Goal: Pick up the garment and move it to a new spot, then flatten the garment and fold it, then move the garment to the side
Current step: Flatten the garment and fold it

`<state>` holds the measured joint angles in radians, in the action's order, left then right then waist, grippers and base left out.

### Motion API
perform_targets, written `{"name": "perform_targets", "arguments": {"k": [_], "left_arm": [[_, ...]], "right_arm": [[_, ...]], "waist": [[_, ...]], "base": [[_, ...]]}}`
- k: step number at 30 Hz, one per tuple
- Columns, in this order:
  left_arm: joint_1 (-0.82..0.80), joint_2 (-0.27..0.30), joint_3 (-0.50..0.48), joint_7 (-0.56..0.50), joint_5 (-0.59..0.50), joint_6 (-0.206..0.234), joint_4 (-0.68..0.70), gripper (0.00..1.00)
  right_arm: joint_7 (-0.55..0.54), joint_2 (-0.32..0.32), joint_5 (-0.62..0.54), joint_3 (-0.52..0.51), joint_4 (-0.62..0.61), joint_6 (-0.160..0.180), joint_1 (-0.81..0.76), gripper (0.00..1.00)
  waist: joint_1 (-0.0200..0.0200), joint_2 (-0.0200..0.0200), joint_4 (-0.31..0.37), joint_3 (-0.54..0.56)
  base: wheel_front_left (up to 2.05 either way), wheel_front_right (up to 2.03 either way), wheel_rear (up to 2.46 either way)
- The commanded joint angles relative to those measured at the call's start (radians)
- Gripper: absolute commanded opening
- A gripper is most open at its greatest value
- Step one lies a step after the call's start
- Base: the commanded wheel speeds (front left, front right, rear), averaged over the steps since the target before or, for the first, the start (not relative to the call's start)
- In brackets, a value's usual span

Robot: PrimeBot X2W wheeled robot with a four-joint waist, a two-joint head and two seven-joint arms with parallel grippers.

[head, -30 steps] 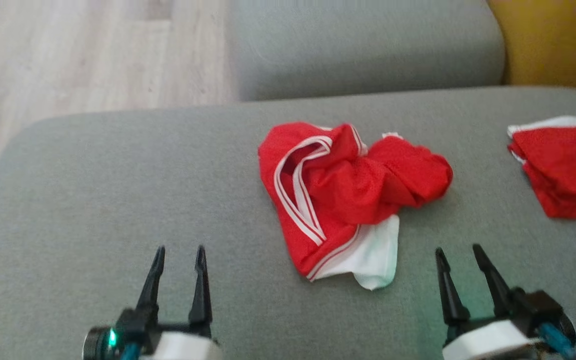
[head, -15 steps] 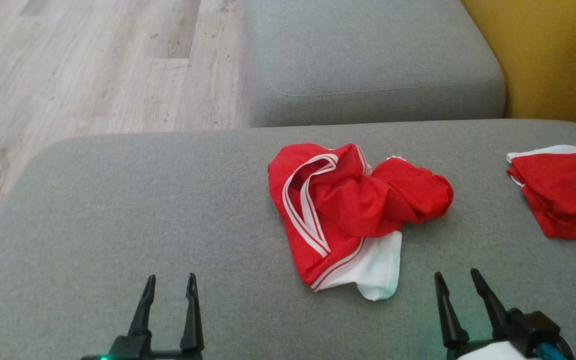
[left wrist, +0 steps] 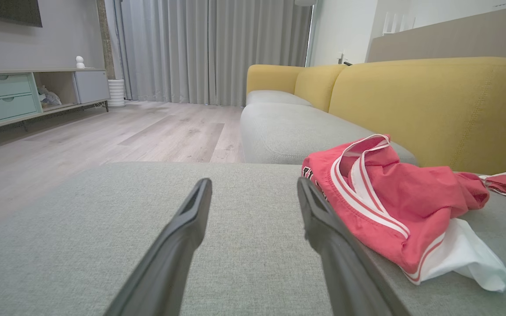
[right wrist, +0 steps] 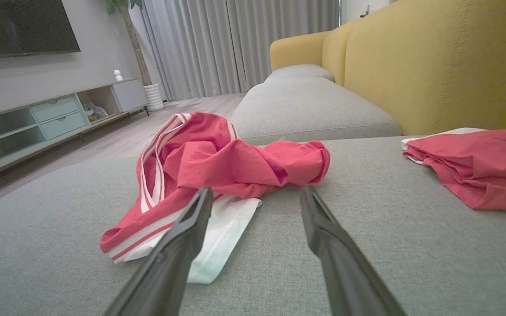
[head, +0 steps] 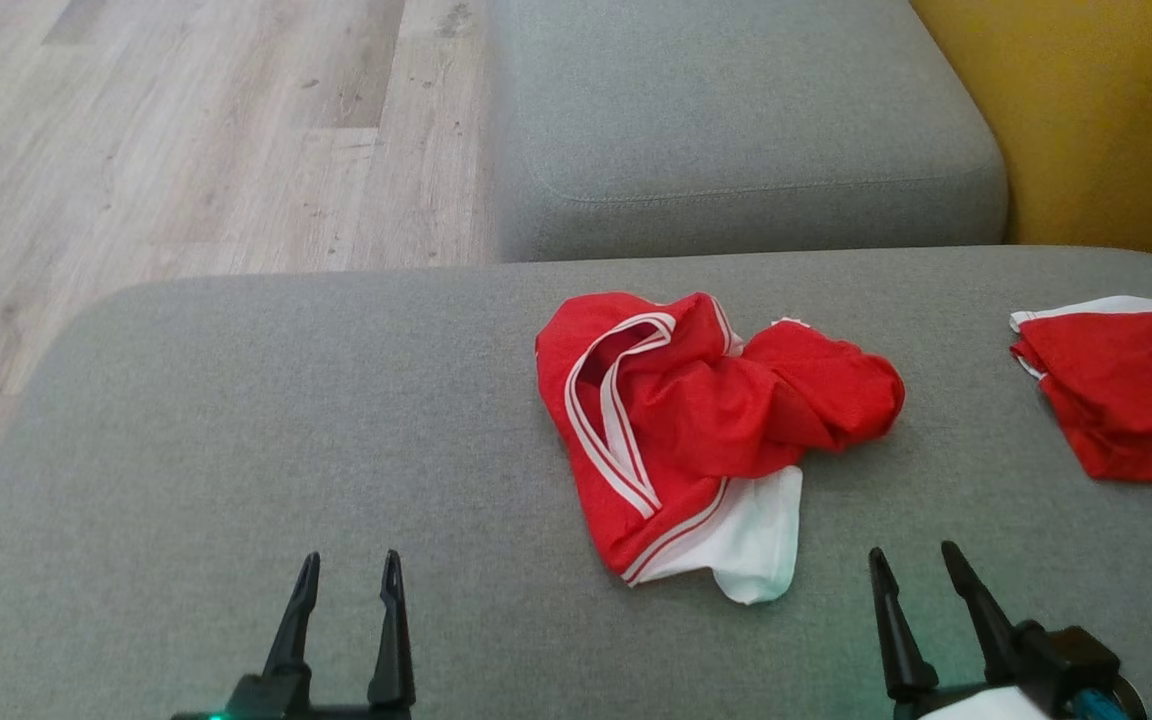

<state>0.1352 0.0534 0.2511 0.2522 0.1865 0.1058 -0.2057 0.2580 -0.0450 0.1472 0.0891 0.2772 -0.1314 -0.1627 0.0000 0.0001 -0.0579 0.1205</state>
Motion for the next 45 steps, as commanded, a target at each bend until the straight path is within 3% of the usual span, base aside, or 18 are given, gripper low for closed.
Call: {"name": "perform_targets", "arguments": {"k": [1, 14, 25, 36, 45], "left_arm": [[-0.03, -0.003, -0.029, 0.009, -0.003, 0.001, 0.03, 1.0], [-0.045, -0.003, 0.004, 0.01, 0.009, -0.005, 0.017, 1.0], [-0.271, -0.003, 0.245, 0.01, 0.064, -0.046, -0.242, 1.0], [-0.481, -0.003, 0.365, 0.002, 0.068, 0.065, -0.538, 1.0], [-0.562, -0.003, 0.419, 0.006, 0.114, 0.082, -0.654, 1.0]], "right_arm": [[0.004, -0.005, 0.005, 0.023, -0.03, 0.001, 0.021, 1.0], [0.004, -0.005, 0.008, 0.029, -0.032, 0.001, 0.033, 1.0], [0.004, -0.005, -0.007, 0.06, -0.035, 0.001, 0.089, 1.0], [0.004, -0.005, 0.004, 0.079, -0.034, 0.001, 0.14, 1.0], [0.004, -0.005, 0.008, 0.091, -0.033, 0.001, 0.163, 1.0]], "waist": [[0.0, -0.0001, 0.001, 0.0], [0.0, -0.0001, 0.025, -0.023], [0.0, -0.0001, 0.138, -0.126], [0.0, -0.0001, 0.234, -0.209], [0.0, -0.0001, 0.259, -0.237]], "base": [[0.0, 0.0, 0.0], [0.0, 0.0, 0.0], [0.0, 0.0, 0.0], [0.0, 0.0, 0.0], [0.0, 0.0, 0.0]]}}
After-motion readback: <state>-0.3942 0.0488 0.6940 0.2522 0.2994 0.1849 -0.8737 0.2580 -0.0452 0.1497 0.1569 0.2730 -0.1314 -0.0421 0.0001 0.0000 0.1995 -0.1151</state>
